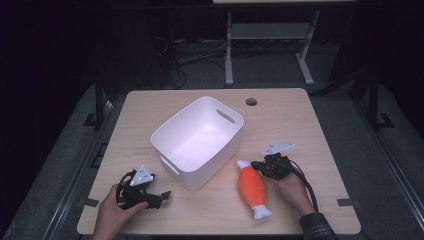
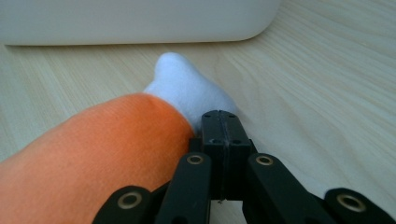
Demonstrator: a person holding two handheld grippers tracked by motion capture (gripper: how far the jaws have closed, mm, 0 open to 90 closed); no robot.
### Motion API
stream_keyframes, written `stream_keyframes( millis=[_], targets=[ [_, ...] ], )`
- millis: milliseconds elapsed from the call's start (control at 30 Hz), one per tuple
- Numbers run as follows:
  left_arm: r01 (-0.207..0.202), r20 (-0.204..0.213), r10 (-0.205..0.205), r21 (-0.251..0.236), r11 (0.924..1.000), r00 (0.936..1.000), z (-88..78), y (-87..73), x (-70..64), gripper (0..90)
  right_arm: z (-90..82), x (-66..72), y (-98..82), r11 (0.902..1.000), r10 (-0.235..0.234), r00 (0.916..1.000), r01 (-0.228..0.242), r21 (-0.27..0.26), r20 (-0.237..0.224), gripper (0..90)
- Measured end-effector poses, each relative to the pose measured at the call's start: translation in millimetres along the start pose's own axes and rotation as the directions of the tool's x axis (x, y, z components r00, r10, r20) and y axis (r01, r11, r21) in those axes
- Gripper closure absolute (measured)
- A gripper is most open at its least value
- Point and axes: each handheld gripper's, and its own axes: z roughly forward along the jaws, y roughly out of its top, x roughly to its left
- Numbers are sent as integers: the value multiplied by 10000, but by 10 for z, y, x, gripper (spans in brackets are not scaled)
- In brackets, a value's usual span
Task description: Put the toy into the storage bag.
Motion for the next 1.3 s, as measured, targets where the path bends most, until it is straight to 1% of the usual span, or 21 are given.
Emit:
stream_keyframes(
  millis=[167, 233, 367, 433, 633, 667, 700, 733, 767, 800, 900, 967, 1000, 1033, 1133, 1233, 1300],
  targets=[
    [-1, 0, 1, 0, 10000, 10000, 0, 0, 0, 129, 37, 3, 16, 9999, -98, 10000, 98, -33, -4, 896],
    [-5, -2, 5, 2, 10000, 10000, 0, 0, 0, 129, 50, 10, 26, 10000, -55, 10000, 55, -82, -45, 896],
    [0, -1, 0, 1, 10000, 10000, 0, 0, 0, 129, 78, 18, 33, 9998, -195, 9998, 195, -18, -11, 896],
    [-4, 1, 4, 1, 10000, 10000, 0, 0, 0, 129, 66, 22, 31, 9998, -223, 9997, 222, 11, 37, 896],
    [-5, -3, 5, 0, 10000, 10000, 0, 0, 0, 129, -62, -7, 8, 9999, 43, 9999, -41, -117, 144, 886],
    [24, 8, -24, -2, 10000, 10000, 0, 0, -2, 129, -106, -19, -6, 9999, 130, 9997, -128, -102, 201, 857],
    [24, 8, -24, -2, 10000, 10000, 0, 0, -2, 129, -106, -19, -6, 9999, 130, 9997, -128, -102, 201, 857],
    [-73, -8, 73, 8, 10000, 10000, -1, 0, 4, 129, -162, -33, -25, 9996, 254, 9994, -252, -107, 217, 832],
    [-73, -8, 73, 8, 10000, 10000, -1, 0, 4, 129, -162, -33, -25, 9996, 254, 9994, -252, -107, 217, 832],
    [-74, -8, 74, 1, 10000, 10000, 0, 0, 4, 129, -215, -49, -41, 9995, 301, 9991, -297, -116, 288, 803],
    [-65, -11, 65, 1, 10000, 10000, 0, -1, 4, 129, -291, -68, -77, 9990, 437, 9987, -437, 16, 264, 735],
    [-74, -12, 74, 6, 10000, 10000, -1, 0, 4, 129, -339, -86, -111, 9975, 693, 9975, -695, 127, 150, 672],
    [-75, -11, 75, 7, 10000, 10000, -1, 0, 5, 129, -353, -90, -121, 9972, 738, 9972, -740, 117, 128, 653],
    [-82, -13, 82, 3, 10000, 10000, -1, 0, 5, 129, -378, -88, -140, 9970, 769, 9968, -771, 81, 200, 627],
    [-87, -12, 87, 8, 10000, 10000, -1, 0, 5, 129, -442, -84, -190, 9955, 947, 9951, -949, 49, 272, 532],
    [-83, -13, 83, 2, 10000, 10000, -1, 0, 5, 129, -489, -76, -227, 9940, 1087, 9936, -1089, 42, 310, 481],
    [-83, -13, 83, 3, 10000, 10000, -1, 0, 5, 129, -529, -71, -257, 9938, 1108, 9932, -1110, 32, 355, 422]
  ],
)
